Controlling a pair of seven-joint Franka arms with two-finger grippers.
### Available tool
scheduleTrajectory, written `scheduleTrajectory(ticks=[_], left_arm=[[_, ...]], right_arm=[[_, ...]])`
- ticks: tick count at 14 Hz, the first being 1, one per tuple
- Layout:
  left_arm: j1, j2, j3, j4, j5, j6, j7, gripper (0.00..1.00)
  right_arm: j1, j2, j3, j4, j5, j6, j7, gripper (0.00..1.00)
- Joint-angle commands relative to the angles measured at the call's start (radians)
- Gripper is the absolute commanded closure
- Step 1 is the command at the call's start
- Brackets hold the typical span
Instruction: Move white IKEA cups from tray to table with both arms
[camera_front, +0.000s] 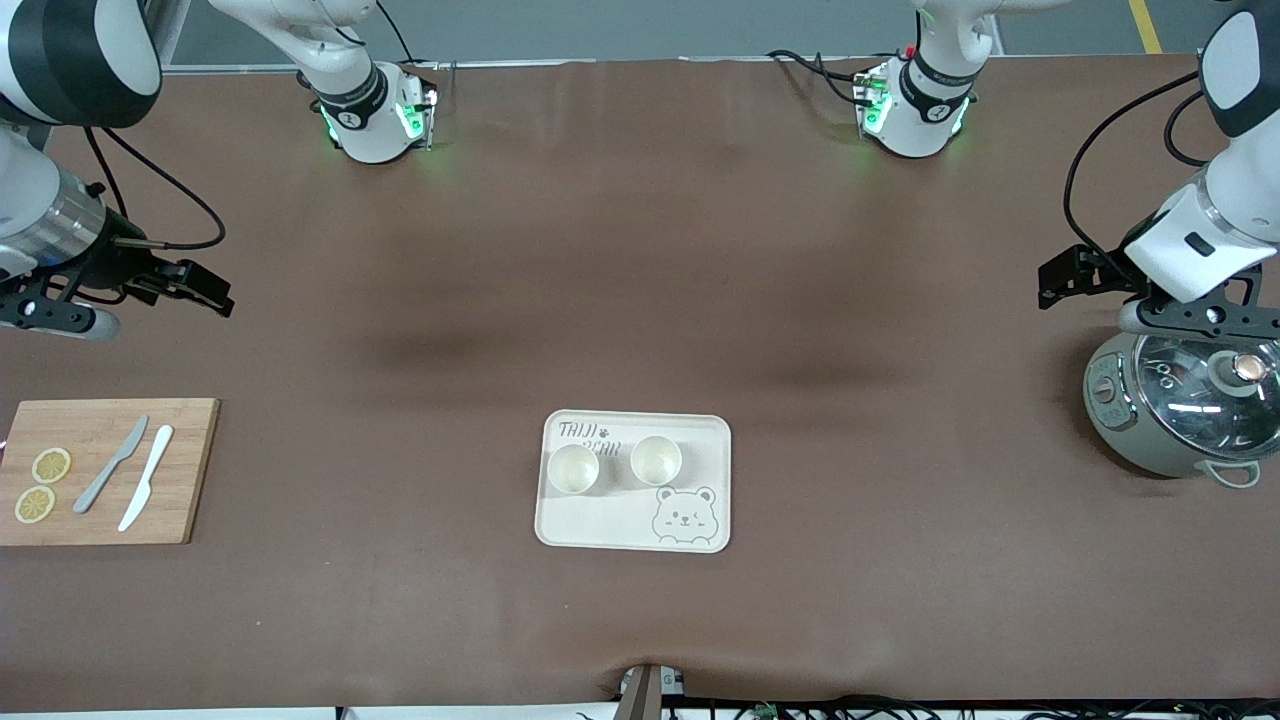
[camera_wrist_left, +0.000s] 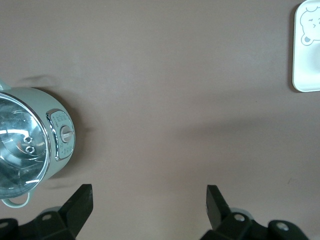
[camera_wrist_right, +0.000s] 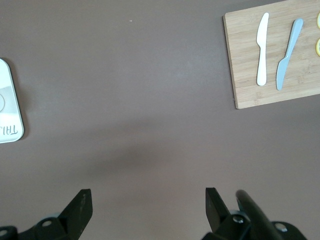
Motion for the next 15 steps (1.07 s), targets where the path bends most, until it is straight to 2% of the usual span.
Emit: scheduleTrajectory(ticks=[1, 15], left_arm=[[0.006, 0.0, -0.006, 0.004, -0.009, 0.001, 0.002, 0.0], [0.001, 0.012, -0.008, 0.03, -0.011, 0.0, 0.002, 0.0]], right_arm=[[-0.016, -0.032, 0.014, -0.032, -0.005, 0.012, -0.013, 0.0], [-0.016, -0.027, 0.015, -0.032, -0.005, 0.006, -0.013, 0.0]])
